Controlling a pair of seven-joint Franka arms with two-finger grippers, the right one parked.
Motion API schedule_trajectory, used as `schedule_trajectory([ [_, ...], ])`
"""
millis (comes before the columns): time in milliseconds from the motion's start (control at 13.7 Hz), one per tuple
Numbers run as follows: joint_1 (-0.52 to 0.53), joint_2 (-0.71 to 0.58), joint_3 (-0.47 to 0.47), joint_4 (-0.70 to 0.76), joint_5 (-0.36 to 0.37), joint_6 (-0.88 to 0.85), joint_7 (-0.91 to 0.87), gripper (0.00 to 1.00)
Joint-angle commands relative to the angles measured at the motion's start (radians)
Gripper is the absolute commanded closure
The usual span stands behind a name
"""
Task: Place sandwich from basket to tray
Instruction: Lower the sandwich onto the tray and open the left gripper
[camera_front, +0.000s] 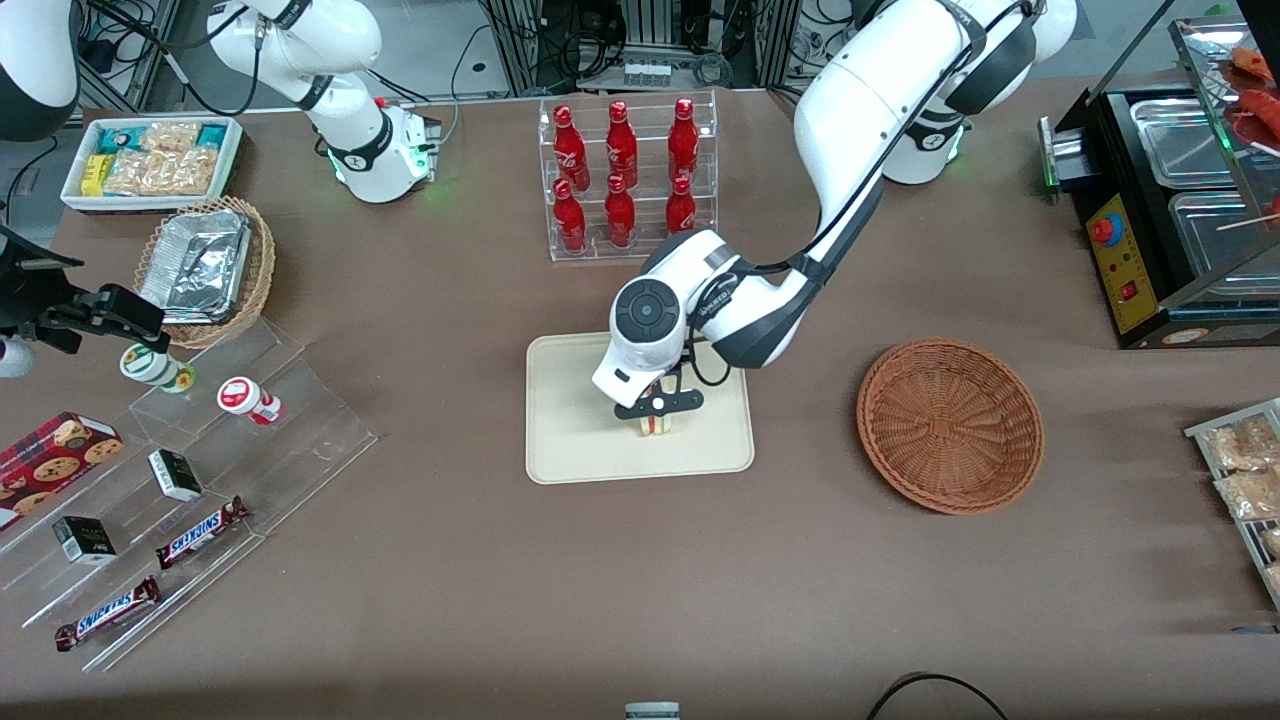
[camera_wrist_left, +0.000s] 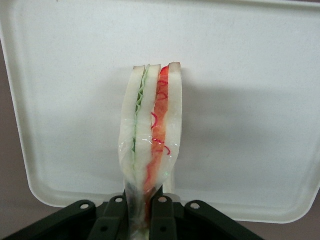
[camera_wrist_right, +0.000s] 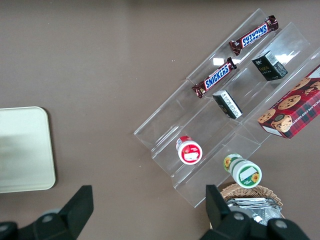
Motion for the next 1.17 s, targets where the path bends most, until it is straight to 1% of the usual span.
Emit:
schedule_trajectory([
  [0, -0.021, 0.028, 0.017, 0.040, 0.022, 0.026, -0.025, 1.00],
  [510, -0.021, 0.065, 0.018, 0.055, 0.024, 0.048, -0.070, 1.00],
  [583, -0.023, 0.068, 0.021, 0.055, 0.033, 0.051, -0.076, 1.00],
  [656, -0.023, 0.069, 0.021, 0.057, 0.044, 0.051, -0.076, 0.89],
  [728, -0.023, 0.069, 0.021, 0.057, 0.044, 0.051, -0.074, 0.26],
  [801, -0.023, 0.068, 0.021, 0.057, 0.044, 0.051, -0.074, 0.00],
  [1093, -0.017, 0.037, 0.020, 0.058, 0.041, 0.033, -0.071, 0.00],
])
